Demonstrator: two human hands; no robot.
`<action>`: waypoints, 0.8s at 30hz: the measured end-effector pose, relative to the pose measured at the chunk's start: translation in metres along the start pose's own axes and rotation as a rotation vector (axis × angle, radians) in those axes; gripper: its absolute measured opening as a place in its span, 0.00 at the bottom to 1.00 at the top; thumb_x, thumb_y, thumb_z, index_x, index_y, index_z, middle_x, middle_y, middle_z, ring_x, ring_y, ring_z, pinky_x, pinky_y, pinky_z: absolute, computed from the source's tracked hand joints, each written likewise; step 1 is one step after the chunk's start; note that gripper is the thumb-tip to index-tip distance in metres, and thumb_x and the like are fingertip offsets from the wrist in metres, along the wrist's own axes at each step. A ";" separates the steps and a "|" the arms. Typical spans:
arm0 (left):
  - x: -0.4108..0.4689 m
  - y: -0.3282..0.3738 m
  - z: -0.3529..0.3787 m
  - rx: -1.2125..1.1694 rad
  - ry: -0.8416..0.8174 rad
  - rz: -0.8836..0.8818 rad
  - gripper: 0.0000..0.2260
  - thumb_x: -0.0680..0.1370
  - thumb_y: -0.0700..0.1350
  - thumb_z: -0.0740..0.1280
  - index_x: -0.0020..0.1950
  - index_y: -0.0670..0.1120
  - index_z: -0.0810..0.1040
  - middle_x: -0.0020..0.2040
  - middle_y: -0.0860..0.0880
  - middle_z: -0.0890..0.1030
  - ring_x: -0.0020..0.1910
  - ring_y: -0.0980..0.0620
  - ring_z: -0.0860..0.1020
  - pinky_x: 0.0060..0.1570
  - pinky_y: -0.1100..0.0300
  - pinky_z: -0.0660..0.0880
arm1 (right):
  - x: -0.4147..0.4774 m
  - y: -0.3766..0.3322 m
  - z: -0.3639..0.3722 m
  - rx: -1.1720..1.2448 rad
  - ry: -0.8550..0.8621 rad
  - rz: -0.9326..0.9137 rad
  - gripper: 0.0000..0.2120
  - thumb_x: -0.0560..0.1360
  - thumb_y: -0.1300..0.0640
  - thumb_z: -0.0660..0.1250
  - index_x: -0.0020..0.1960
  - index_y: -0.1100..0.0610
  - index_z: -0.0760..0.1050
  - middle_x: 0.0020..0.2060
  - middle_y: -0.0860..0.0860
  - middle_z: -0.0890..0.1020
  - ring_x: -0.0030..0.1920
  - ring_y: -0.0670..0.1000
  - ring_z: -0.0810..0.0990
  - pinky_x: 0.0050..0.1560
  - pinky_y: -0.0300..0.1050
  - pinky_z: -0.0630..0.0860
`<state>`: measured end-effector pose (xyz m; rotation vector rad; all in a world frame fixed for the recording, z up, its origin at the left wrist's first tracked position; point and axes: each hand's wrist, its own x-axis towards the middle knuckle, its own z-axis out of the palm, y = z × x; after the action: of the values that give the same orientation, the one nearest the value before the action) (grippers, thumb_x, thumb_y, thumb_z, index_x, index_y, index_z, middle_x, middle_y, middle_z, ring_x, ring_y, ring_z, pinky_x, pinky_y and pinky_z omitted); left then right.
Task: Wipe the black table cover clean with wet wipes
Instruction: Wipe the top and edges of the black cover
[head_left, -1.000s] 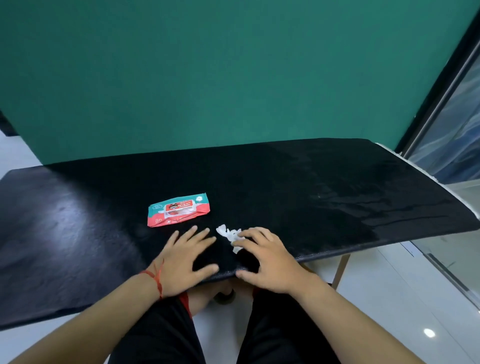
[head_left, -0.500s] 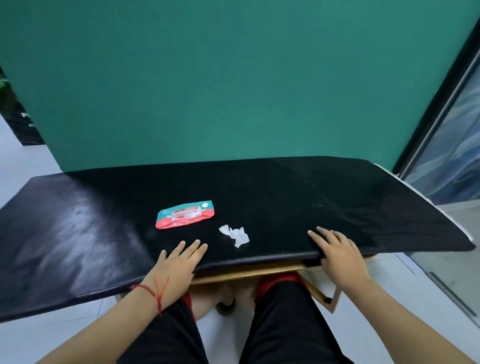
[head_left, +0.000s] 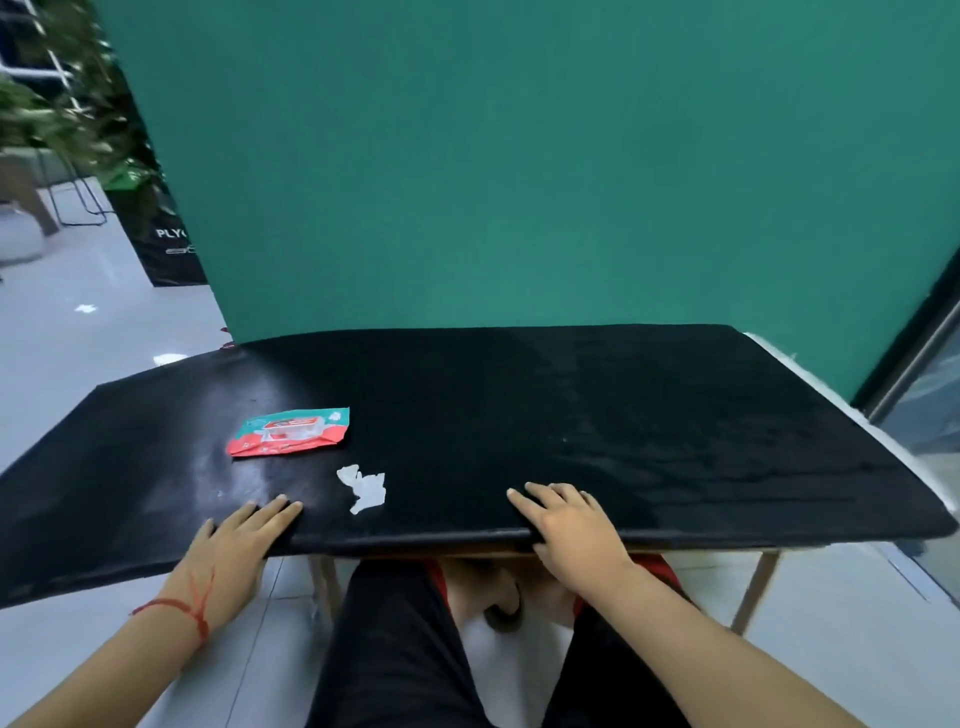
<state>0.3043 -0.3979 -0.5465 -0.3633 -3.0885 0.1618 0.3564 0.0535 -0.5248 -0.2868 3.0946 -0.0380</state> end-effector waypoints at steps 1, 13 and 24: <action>0.001 -0.012 0.003 -0.029 0.012 -0.004 0.35 0.74 0.34 0.72 0.79 0.55 0.71 0.76 0.51 0.75 0.72 0.39 0.76 0.63 0.35 0.76 | 0.008 -0.012 -0.001 0.003 -0.006 -0.010 0.37 0.82 0.51 0.67 0.86 0.42 0.52 0.83 0.47 0.62 0.81 0.57 0.62 0.78 0.59 0.64; 0.052 -0.039 -0.023 -0.469 0.102 -0.072 0.18 0.75 0.36 0.69 0.63 0.50 0.81 0.61 0.48 0.82 0.60 0.45 0.79 0.69 0.45 0.74 | 0.071 -0.081 -0.018 0.064 0.031 -0.062 0.24 0.83 0.33 0.57 0.67 0.47 0.79 0.63 0.47 0.78 0.64 0.55 0.75 0.59 0.55 0.77; 0.163 -0.050 0.005 -0.283 -0.089 -0.325 0.35 0.78 0.62 0.60 0.84 0.61 0.55 0.86 0.46 0.53 0.82 0.34 0.52 0.79 0.35 0.56 | 0.167 -0.213 0.027 0.387 0.071 -0.450 0.27 0.77 0.66 0.70 0.75 0.63 0.72 0.70 0.59 0.74 0.66 0.64 0.73 0.70 0.57 0.72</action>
<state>0.1342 -0.4088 -0.5438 0.1495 -3.2028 -0.2763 0.2323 -0.1868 -0.5516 -0.9613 2.9265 -0.6557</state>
